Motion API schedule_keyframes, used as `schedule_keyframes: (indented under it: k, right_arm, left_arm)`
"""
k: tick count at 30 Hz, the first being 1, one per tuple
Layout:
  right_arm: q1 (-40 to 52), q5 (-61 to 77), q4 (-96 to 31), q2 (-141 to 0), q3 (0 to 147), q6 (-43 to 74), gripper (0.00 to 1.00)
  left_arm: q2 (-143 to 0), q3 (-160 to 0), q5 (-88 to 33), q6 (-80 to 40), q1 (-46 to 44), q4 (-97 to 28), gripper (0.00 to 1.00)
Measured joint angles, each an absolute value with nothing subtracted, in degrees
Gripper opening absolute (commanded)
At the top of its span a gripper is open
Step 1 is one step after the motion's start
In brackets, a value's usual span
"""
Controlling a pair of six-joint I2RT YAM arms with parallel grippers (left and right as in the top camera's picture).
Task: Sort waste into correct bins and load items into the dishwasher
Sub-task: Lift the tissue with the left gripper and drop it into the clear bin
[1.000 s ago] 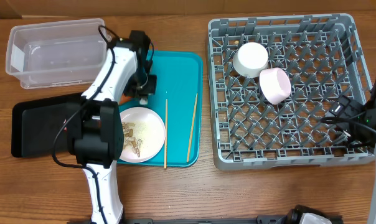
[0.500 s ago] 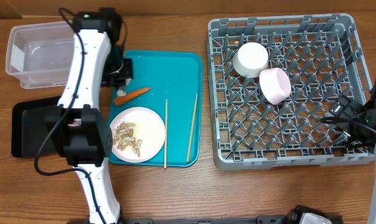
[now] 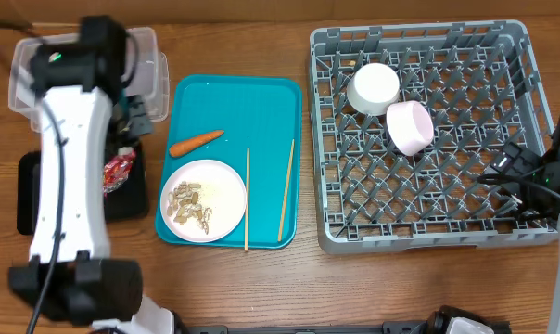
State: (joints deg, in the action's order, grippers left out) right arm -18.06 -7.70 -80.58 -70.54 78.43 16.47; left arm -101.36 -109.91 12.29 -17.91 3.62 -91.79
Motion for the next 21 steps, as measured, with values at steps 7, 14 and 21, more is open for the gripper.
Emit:
schedule_keyframes:
  k: [7,14,21]
  right_arm:
    - [-18.1,-7.7,-80.6,-70.5,78.4,16.5,1.00]
    - [-18.1,-7.7,-80.6,-70.5,78.4,16.5,1.00]
    - [-18.1,-7.7,-80.6,-70.6,78.4,16.5,1.00]
  left_arm:
    - [-98.6,-99.0,12.7,-18.3,13.7,-81.2,0.04]
    - [-98.9,-85.2,11.6,-18.5,20.9,-66.2,0.04]
    - [-99.0,-77.6,11.2,-18.5,22.9,-53.9,0.04]
